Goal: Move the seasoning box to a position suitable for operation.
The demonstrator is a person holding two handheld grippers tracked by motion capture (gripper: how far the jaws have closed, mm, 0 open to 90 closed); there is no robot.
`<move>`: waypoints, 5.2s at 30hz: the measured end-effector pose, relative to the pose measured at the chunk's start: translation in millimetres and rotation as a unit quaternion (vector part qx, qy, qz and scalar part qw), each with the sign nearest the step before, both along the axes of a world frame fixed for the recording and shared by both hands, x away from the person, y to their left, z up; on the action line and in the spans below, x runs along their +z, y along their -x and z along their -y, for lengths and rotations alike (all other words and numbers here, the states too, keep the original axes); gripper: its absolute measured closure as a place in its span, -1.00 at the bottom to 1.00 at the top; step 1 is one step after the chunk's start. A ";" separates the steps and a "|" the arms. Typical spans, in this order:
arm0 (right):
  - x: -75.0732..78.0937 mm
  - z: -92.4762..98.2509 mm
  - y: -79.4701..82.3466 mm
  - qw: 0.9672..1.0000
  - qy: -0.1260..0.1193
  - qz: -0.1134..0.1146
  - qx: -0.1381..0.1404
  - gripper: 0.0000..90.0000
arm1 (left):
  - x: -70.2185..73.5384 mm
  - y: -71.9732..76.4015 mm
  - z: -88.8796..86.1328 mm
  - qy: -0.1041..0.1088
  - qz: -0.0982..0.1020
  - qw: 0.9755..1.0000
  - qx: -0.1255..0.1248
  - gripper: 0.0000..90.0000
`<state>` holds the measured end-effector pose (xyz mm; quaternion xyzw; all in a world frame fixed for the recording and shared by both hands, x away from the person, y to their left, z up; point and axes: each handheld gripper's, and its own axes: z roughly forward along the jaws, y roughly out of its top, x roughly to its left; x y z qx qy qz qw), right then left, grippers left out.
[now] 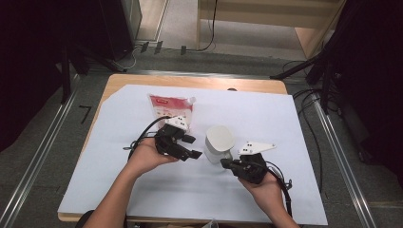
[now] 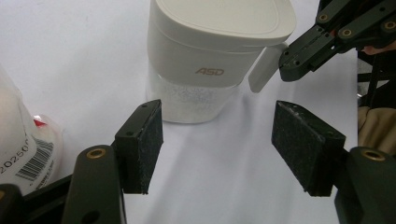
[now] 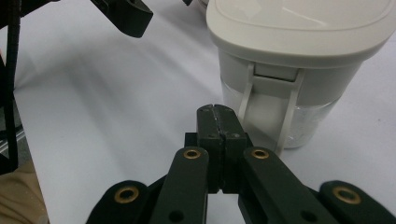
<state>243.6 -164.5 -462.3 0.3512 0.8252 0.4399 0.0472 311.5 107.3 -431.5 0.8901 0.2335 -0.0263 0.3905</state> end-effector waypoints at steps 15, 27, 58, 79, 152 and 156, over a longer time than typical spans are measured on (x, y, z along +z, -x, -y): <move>0.5 16.7 -7.0 1.000 0.003 -0.007 -0.017 1.00 | -1.7 -1.3 1.6 -0.006 0.004 1.000 0.002 -0.24; -1.0 31.8 -14.7 0.999 0.008 -0.014 -0.028 1.00 | -4.6 -1.5 10.4 -0.007 0.013 1.000 0.002 -0.23; -2.6 65.9 -40.0 0.997 0.008 -0.031 -0.076 1.00 | -14.9 -12.8 30.7 -0.011 0.015 1.000 0.013 0.80; 6.3 78.2 -49.3 0.996 0.007 -0.019 -0.084 1.00 | -7.1 -12.8 29.9 0.010 0.028 1.000 -0.008 -0.20; 9.0 80.5 -84.5 0.997 0.020 -0.018 -0.072 1.00 | -10.0 -57.9 85.0 -0.017 0.018 0.996 -0.088 -0.66; 9.4 79.8 -84.0 0.997 0.022 -0.017 -0.073 1.00 | -9.1 -57.7 84.7 -0.019 0.021 0.996 -0.088 -0.65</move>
